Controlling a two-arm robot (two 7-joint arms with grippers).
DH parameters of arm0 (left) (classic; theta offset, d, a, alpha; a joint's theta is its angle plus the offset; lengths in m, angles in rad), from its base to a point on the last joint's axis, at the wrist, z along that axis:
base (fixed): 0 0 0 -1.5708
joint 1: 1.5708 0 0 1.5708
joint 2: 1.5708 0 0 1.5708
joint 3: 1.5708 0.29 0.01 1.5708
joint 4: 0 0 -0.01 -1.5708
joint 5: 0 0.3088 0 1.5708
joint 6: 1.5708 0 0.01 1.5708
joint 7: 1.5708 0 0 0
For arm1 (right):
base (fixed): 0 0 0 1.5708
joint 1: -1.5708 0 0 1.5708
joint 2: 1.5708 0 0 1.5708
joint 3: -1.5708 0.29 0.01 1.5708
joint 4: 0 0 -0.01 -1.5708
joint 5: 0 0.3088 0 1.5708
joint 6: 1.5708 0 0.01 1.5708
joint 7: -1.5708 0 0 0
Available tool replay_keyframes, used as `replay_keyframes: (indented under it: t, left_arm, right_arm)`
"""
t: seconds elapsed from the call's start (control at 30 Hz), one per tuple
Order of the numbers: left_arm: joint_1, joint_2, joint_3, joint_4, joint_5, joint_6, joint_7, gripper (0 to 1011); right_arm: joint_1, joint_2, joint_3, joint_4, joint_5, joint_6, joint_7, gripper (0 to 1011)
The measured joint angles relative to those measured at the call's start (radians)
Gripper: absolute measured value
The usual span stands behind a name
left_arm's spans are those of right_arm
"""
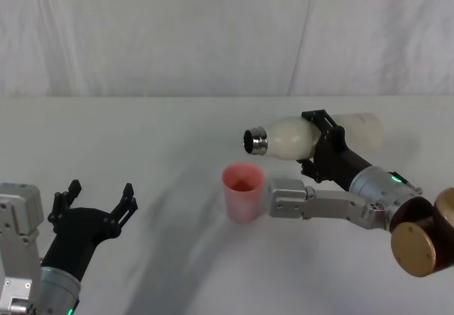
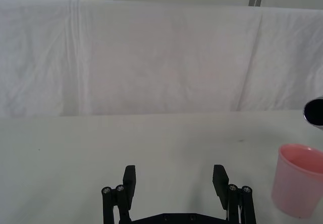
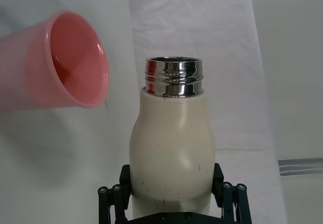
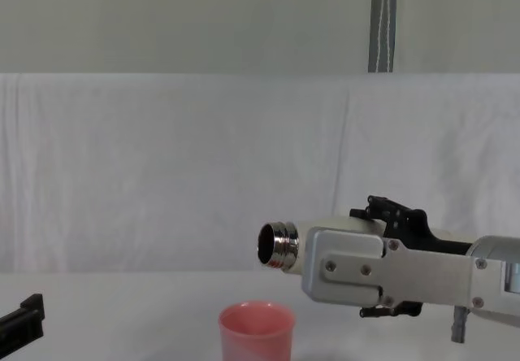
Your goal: Grasp the thermos with one hand and pour water into the cup lid.
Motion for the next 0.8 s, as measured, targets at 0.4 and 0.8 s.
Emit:
replay_keyframes:
  t: [0.4,0.8]
  left_arm:
    - [0.0,0.0,0.0,0.0,0.0,0.0,0.0,1001]
    - [0.0,0.0,0.0,0.0,0.0,0.0,0.0,1001]
  right_arm:
    - [0.0,0.012,-0.024,-0.029,-0.053,0.035,0.031,950]
    - [-0.002,0.02,-0.034,-0.039,-0.083,0.055,0.05,950]
